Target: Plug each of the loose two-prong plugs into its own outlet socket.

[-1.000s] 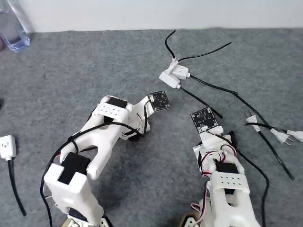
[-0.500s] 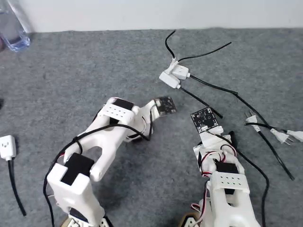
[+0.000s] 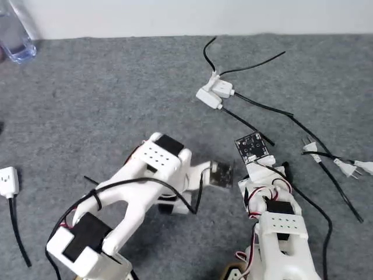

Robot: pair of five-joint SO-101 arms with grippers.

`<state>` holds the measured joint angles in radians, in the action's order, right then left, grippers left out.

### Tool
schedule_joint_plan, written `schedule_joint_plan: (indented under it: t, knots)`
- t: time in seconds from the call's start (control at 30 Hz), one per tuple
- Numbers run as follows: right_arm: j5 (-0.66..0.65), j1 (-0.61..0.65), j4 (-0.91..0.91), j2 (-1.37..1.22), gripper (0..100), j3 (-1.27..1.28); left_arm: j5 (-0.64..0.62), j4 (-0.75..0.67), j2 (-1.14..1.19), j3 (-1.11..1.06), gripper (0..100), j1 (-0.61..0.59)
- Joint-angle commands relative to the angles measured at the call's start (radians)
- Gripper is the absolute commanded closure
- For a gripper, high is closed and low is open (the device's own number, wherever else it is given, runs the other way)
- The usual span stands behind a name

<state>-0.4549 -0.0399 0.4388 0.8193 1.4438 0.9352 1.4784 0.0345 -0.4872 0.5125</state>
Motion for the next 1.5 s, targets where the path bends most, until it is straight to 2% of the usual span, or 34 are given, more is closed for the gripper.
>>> schedule_joint_plan:
  t: [0.0,0.1,0.23,0.43,0.87,1.17,1.47]
  knots:
    - [0.008,-0.004,-0.021,0.01,66.0,-0.006,0.029,0.034,-0.054,-0.004,99,0.009]
    - [0.008,-0.004,-0.021,0.01,66.0,-0.006,0.014,0.026,-0.058,0.005,98,0.009]
    - [0.008,-0.004,-0.021,0.01,66.0,-0.006,-0.129,-0.008,-0.057,0.058,97,0.005]
    - [0.008,0.008,-0.021,0.01,66.0,-0.005,-0.292,-0.101,-0.058,0.091,78,-0.058]
    - [-0.044,0.012,-0.013,0.012,66.0,0.0,-0.299,-0.132,-0.058,0.091,78,-0.052]
    - [-0.048,0.012,-0.015,0.018,66.0,0.006,-0.325,-0.133,-0.058,0.002,78,0.054]
    - [-0.048,0.012,-0.015,0.018,66.0,0.006,-0.327,-0.275,-0.049,-0.071,78,0.021]
